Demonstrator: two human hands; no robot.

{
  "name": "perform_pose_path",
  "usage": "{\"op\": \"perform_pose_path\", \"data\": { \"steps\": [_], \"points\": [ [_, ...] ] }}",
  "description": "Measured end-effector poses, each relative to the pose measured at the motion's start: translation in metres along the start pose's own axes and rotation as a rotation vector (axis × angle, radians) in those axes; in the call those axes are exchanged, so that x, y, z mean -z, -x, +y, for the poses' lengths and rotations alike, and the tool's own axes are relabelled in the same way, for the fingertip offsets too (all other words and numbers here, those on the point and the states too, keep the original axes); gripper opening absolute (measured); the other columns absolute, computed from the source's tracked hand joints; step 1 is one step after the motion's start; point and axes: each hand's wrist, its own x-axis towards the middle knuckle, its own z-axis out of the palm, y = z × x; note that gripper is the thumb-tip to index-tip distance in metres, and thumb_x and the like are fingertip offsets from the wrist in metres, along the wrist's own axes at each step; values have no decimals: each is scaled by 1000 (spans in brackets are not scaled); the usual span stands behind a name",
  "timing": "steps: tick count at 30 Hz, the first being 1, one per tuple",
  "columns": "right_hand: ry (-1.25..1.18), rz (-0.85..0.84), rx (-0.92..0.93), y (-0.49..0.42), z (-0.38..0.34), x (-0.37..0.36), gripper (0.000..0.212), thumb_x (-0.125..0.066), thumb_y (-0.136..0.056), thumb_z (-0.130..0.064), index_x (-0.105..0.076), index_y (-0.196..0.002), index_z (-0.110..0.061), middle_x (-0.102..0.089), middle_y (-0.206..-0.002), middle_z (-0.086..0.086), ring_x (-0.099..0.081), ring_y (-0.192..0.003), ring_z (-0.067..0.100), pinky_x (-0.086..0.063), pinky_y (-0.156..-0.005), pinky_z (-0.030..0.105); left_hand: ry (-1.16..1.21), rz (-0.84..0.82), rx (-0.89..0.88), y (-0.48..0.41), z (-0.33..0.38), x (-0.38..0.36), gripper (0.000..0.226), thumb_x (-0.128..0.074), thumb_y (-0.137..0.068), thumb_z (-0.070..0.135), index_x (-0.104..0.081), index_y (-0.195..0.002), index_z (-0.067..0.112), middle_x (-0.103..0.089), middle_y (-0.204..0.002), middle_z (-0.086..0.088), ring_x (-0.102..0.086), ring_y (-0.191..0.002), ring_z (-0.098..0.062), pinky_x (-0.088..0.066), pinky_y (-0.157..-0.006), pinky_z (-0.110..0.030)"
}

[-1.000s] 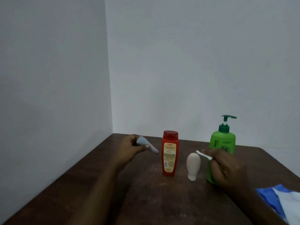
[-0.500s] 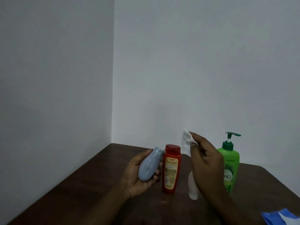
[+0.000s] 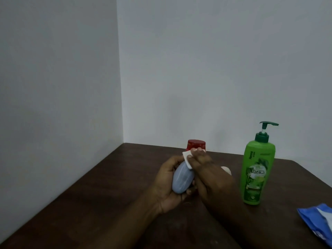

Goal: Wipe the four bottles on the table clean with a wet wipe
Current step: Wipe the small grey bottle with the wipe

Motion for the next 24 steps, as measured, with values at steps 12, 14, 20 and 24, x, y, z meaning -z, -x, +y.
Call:
{"op": "perform_pose_path", "data": {
  "steps": [12,14,20,24],
  "points": [
    [-117,-262,314,4,-31,3,34,-47,-104,-20,-71,-127,-9,-66,-137,8,-56,-135,18,-54,-103,37,147,48,18,-5,22,18,37,-69,-84,36,-72,-94,1,-63,-77,-8,-56,-64,-14,-49,-57,-22],
    [-194,-169,297,1,-31,12,35,-48,-104,-22,-76,-116,-5,-71,-128,11,-63,-127,16,-56,-100,34,80,82,-90,-4,22,13,34,-64,-83,35,-73,-89,3,-65,-74,-9,-59,-60,-18,-49,-56,-29],
    [-45,180,-58,-8,-5,23,40,-50,-95,3,-61,-133,-1,-58,-143,15,-57,-135,22,-50,-108,39,-92,36,-89,-2,13,7,33,-62,-86,40,-75,-93,10,-60,-80,-7,-54,-57,-17,-37,-41,-24],
    [4,-39,36,-2,-7,9,46,-40,-98,-6,-56,-140,-2,-51,-151,14,-44,-145,24,-41,-115,43,-59,-28,-51,0,3,1,34,-60,-89,39,-72,-96,8,-60,-80,-7,-54,-62,-18,-41,-43,-25]
  ]
}}
